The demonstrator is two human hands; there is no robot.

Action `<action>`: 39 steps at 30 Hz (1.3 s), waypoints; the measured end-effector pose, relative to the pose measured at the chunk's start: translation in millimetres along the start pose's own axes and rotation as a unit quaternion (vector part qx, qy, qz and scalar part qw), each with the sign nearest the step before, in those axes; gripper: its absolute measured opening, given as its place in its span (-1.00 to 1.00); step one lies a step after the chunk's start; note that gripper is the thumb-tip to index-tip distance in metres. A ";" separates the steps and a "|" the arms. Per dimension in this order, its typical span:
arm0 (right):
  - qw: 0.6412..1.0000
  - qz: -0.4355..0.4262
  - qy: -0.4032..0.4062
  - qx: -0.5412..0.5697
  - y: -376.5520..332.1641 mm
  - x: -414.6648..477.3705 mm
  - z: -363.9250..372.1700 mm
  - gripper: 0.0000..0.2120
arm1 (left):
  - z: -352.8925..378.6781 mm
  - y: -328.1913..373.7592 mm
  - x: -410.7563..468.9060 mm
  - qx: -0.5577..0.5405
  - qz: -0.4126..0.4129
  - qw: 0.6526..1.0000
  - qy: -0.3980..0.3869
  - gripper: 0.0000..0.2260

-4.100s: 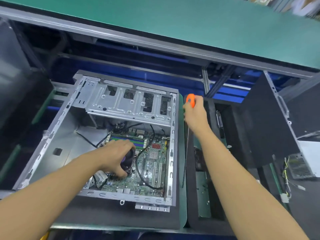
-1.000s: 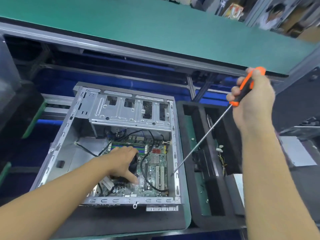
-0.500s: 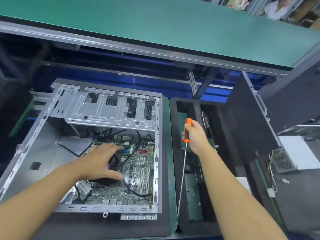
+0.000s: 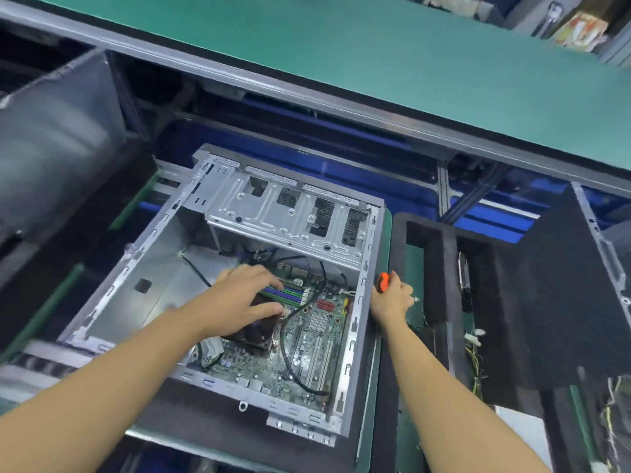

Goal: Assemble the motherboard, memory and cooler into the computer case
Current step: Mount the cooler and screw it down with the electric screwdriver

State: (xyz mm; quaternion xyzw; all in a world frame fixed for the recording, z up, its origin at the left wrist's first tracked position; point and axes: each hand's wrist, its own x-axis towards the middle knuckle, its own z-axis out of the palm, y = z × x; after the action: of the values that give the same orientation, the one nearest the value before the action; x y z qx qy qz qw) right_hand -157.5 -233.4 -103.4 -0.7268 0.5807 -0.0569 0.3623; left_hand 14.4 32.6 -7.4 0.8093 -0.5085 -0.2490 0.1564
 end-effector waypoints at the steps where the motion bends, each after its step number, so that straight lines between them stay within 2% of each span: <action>1: 1.000 0.001 0.009 -0.006 -4.1 -4.2 -2.5 -0.36 | -1.8 -0.4 -2.8 -0.001 -0.003 1.000 0.018 -0.69; 4: 0.996 -0.043 0.071 0.029 -27.4 -19.1 -18.4 -0.45 | -10.3 0.4 -14.2 -0.052 -0.038 0.993 0.095 -0.84; 7: 0.981 -0.129 0.088 0.113 -64.1 -42.6 -43.7 -0.58 | -23.8 4.3 -30.9 -0.128 -0.065 0.978 0.150 -0.83; 9: 0.968 -0.176 0.081 0.161 -94.2 -64.3 -57.9 -0.67 | -34.3 5.5 -44.6 -0.149 -0.061 0.972 0.172 -0.81; 12: 0.938 -0.253 0.113 0.206 -145.1 -107.9 -69.6 -0.77 | -54.5 2.4 -73.1 -0.186 -0.045 0.962 0.194 -0.80; 14: 0.923 -0.320 0.047 0.210 -181.0 -146.0 -64.3 -0.83 | -67.6 -4.3 -96.4 -0.208 -0.039 0.953 0.215 -0.81; 16: 0.907 -0.377 -0.085 0.166 -212.6 -187.4 -43.9 -0.82 | -76.1 -13.6 -120.0 -0.211 -0.042 0.947 0.239 -0.81; 18: 0.873 -0.412 -0.226 0.132 -239.3 -230.0 -10.3 -0.78 | -78.3 -28.0 -142.9 -0.199 -0.055 0.939 0.276 -0.81; 20: 0.834 -0.425 -0.334 0.109 -257.2 -269.0 30.4 -0.79 | -76.9 -47.8 -168.3 -0.192 -0.082 0.925 0.318 -0.82; 23: 0.802 -0.438 -0.401 0.055 -270.9 -314.5 93.1 -0.80 | -70.2 -86.2 -214.6 -0.201 -0.121 0.905 0.356 -0.82; 25: 0.794 -0.425 -0.435 0.031 -273.8 -339.1 135.1 -0.81 | -59.1 -121.0 -250.2 -0.189 -0.192 0.893 0.360 -0.85; 28: 0.766 -0.447 -0.455 -0.083 -267.5 -372.8 198.3 -0.81 | -25.1 -181.4 -309.9 -0.162 -0.376 0.856 0.316 -0.83; 30: 0.727 -0.462 -0.478 -0.169 -254.0 -391.8 238.3 -0.83 | 7.0 -215.5 -349.8 -0.133 -0.511 0.818 0.227 -0.74; 31: 0.711 -0.464 -0.489 -0.201 -246.1 -399.9 257.3 -0.84 | 24.0 -228.3 -366.7 -0.125 -0.562 0.800 0.168 -0.64; 34: 0.686 -0.446 -0.506 -0.272 -221.9 -419.4 305.8 -0.79 | 70.3 -249.9 -393.3 -0.134 -0.611 0.780 0.033 -0.37; 39: 0.666 -0.463 -0.489 -0.321 -190.4 -434.3 341.4 -0.73 | 114.7 -261.9 -384.4 -0.142 -0.615 0.776 -0.005 -0.43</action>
State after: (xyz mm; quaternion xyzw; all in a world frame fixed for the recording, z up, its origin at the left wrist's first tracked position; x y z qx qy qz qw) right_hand 28.8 320.4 -93.3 -0.8972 -0.1080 0.3359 0.2655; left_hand 7.1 492.6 -141.0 0.9169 0.1374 -0.3659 0.0808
